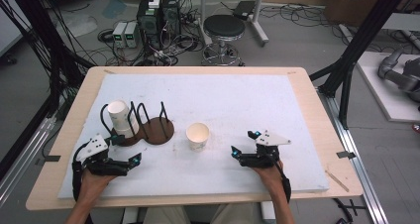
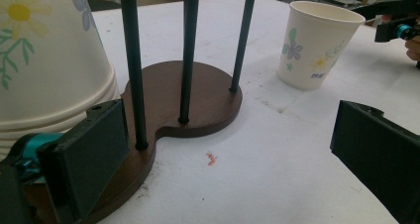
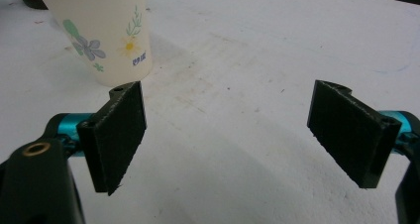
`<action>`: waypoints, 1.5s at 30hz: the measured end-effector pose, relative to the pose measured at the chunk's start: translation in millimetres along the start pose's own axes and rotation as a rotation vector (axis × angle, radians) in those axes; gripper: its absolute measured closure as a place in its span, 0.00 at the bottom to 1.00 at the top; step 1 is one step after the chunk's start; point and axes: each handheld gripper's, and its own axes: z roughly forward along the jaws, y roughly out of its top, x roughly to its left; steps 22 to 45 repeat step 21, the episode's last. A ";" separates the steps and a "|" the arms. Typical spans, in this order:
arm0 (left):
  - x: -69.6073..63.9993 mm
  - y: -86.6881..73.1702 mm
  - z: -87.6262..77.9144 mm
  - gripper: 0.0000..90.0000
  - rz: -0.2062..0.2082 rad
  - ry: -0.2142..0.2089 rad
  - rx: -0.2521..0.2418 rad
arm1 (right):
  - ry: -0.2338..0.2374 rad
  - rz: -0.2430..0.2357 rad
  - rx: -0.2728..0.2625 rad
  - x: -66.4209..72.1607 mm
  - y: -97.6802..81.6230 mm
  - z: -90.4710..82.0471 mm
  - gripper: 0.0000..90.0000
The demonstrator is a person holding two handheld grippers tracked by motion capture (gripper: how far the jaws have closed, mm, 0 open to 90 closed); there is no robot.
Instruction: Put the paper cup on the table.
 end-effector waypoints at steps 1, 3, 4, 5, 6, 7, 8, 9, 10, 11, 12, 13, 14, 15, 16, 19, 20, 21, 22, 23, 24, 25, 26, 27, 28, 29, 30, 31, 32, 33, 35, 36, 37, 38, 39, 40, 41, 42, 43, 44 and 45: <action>-0.2 -0.1 -0.1 0.02 0.001 0.000 -0.003 | 0.002 0.003 0.003 0.0 0.0 -0.1 0.17; -0.3 -0.2 -0.2 0.02 -0.003 0.002 -0.003 | 0.002 0.009 0.003 -0.4 0.0 -0.1 0.17; -0.2 -0.1 -0.1 0.02 -0.003 0.002 -0.002 | 0.003 0.013 0.005 -0.3 0.0 0.0 0.17; -0.2 -0.1 -0.1 0.02 -0.003 0.002 -0.002 | 0.004 0.009 0.003 -0.7 0.0 0.1 0.17; -0.2 -0.1 -0.1 0.02 0.000 0.003 -0.001 | 0.004 0.012 0.005 -0.3 0.0 0.0 0.17; -0.4 0.0 -0.1 0.02 0.002 0.003 -0.001 | 0.005 0.008 0.003 -0.5 0.0 0.2 0.17; -0.5 0.0 -0.1 0.02 0.005 0.004 0.001 | 0.006 0.007 0.003 -0.6 0.0 0.3 0.17; -0.7 -0.1 -0.1 0.02 0.006 0.007 0.000 | 0.007 0.008 0.005 -0.7 0.0 0.3 0.17; -0.8 0.0 -0.1 0.02 0.007 0.008 0.000 | 0.007 0.013 0.007 -0.6 0.0 0.1 0.17; -0.7 -0.1 -0.1 0.02 0.007 0.007 -0.001 | 0.008 0.011 0.005 -0.8 0.0 0.1 0.17; -0.7 -0.1 -0.3 0.02 0.006 0.007 -0.002 | 0.007 0.009 0.003 -1.1 -0.1 0.2 0.17; -0.6 -0.1 -0.4 0.02 0.007 0.006 -0.001 | 0.007 0.009 0.002 -1.2 -0.1 0.2 0.17; -0.7 -0.2 -0.3 0.02 0.006 0.006 -0.002 | 0.008 0.011 0.004 -1.1 0.0 0.3 0.17; -0.8 -0.1 -0.2 0.02 0.007 0.007 -0.002 | 0.010 0.011 0.005 -1.3 0.0 0.4 0.17; -0.9 -0.1 -0.2 0.02 0.007 0.008 0.000 | 0.009 0.016 0.006 -1.2 0.1 0.4 0.17; -0.6 -0.2 -0.2 0.02 0.005 0.006 -0.003 | 0.008 0.014 0.000 -1.8 -0.1 0.1 0.17; -0.6 -0.1 -0.4 0.02 0.005 0.006 -0.002 | 0.011 0.016 0.002 -1.7 -0.1 0.2 0.17; -0.6 -0.2 -0.4 0.02 0.006 0.006 -0.002 | 0.010 0.015 0.003 -1.6 0.0 0.4 0.17; -0.6 -0.2 -0.4 0.02 0.006 0.006 -0.002 | 0.010 0.015 0.003 -1.6 0.0 0.4 0.17; -0.6 -0.2 -0.4 0.02 0.006 0.006 -0.002 | 0.010 0.015 0.003 -1.6 0.0 0.4 0.17; -0.6 -0.2 -0.4 0.02 0.006 0.006 -0.002 | 0.010 0.015 0.003 -1.6 0.0 0.4 0.17; -0.6 -0.2 -0.4 0.02 0.006 0.006 -0.002 | 0.010 0.015 0.003 -1.6 0.0 0.4 0.17; -0.6 -0.2 -0.4 0.02 0.006 0.006 -0.002 | 0.010 0.015 0.003 -1.6 0.0 0.4 0.17; -0.6 -0.2 -0.4 0.02 0.006 0.006 -0.002 | 0.010 0.015 0.003 -1.6 0.0 0.4 0.17; -0.6 -0.2 -0.4 0.02 0.006 0.006 -0.002 | 0.010 0.015 0.003 -1.6 0.0 0.4 0.17; -0.6 -0.2 -0.4 0.02 0.006 0.006 -0.002 | 0.010 0.015 0.003 -1.6 0.0 0.4 0.17; -0.6 -0.2 -0.4 0.02 0.006 0.006 -0.002 | 0.010 0.015 0.003 -1.6 0.0 0.4 0.17; -0.6 -0.2 -0.4 0.02 0.006 0.006 -0.002 | 0.010 0.015 0.003 -1.6 0.0 0.4 0.17; -0.6 -0.2 -0.4 0.02 0.006 0.006 -0.002 | 0.010 0.015 0.003 -1.6 0.0 0.4 0.17; -0.6 -0.2 -0.4 0.02 0.006 0.006 -0.002 | 0.010 0.015 0.003 -1.6 0.0 0.4 0.17; -0.6 -0.2 -0.4 0.02 0.006 0.006 -0.002 | 0.010 0.015 0.003 -1.6 0.0 0.4 0.17; -0.6 -0.2 -0.4 0.02 0.006 0.006 -0.002 | 0.010 0.015 0.003 -1.6 0.0 0.4 0.17; -0.6 -0.2 -0.4 0.02 0.006 0.006 -0.002 | 0.010 0.015 0.003 -1.6 0.0 0.4 0.17; -0.6 -0.2 -0.4 0.02 0.006 0.006 -0.002 | 0.010 0.015 0.003 -1.6 0.0 0.4 0.17; -0.6 -0.2 -0.4 0.02 0.006 0.006 -0.002 | 0.010 0.015 0.003 -1.6 0.0 0.4 0.17; -0.6 -0.2 -0.4 0.02 0.006 0.006 -0.002 | 0.010 0.015 0.003 -1.6 0.0 0.4 0.17; -0.6 -0.2 -0.4 0.02 0.006 0.006 -0.002 | 0.010 0.015 0.003 -1.6 0.0 0.4 0.17; -0.6 -0.2 -0.4 0.02 0.006 0.006 -0.002 | 0.010 0.015 0.003 -1.6 0.0 0.4 0.17; -0.6 -0.2 -0.4 0.02 0.006 0.006 -0.002 | 0.010 0.015 0.003 -1.6 0.0 0.4 0.17; -0.6 -0.2 -0.4 0.02 0.006 0.006 -0.002 | 0.010 0.015 0.003 -1.6 0.0 0.4 0.17; -0.6 -0.2 -0.4 0.02 0.006 0.006 -0.002 | 0.010 0.015 0.003 -1.6 0.0 0.4 0.17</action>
